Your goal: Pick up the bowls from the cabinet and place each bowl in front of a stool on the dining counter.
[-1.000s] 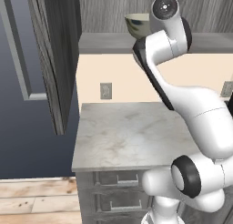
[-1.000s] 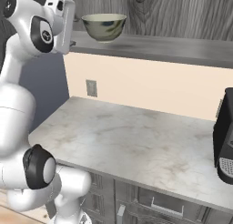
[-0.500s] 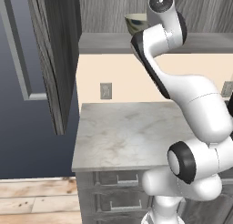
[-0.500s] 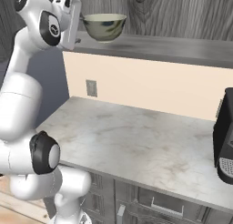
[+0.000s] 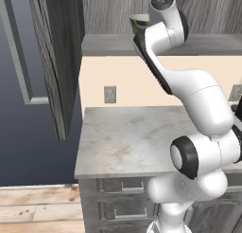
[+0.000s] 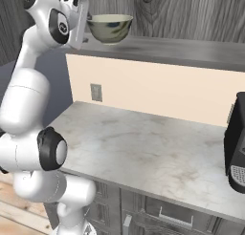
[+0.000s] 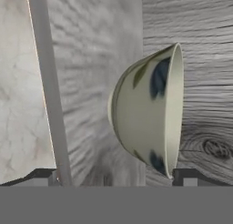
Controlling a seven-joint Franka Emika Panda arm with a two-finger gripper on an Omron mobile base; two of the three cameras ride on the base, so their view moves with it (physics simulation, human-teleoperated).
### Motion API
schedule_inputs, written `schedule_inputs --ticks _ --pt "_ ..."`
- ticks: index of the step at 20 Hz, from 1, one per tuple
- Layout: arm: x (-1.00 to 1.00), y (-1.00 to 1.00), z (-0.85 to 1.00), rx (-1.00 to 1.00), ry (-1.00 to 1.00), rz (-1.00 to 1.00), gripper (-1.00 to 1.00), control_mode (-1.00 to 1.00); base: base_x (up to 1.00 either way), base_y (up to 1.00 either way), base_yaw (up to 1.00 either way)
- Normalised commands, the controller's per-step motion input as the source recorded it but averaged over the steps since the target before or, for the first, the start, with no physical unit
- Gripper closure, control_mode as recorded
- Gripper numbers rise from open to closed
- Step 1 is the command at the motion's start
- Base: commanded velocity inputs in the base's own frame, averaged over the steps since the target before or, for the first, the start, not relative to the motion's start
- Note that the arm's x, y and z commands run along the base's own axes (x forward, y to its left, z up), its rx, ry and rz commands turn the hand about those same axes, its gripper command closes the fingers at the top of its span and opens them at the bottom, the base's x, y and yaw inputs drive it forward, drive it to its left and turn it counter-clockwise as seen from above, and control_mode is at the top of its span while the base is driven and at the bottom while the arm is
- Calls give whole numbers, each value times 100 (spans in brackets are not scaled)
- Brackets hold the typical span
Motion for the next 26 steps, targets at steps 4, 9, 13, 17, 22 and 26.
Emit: schedule_inputs --ticks 4,9,13,17,22,26 --pt "32 0 0 0 2 0 -100 -100 0 0 0" --pt "36 0 0 0 1 0 -100 -100 0 0 0" --pt "41 0 0 0 5 0 -100 -100 0 0 0" --pt "34 0 0 0 6 0 -100 -100 0 0 0" --pt "25 0 0 0 3 0 -100 -100 0 0 0" --pt "29 0 0 0 4 0 -100 -100 0 0 0"
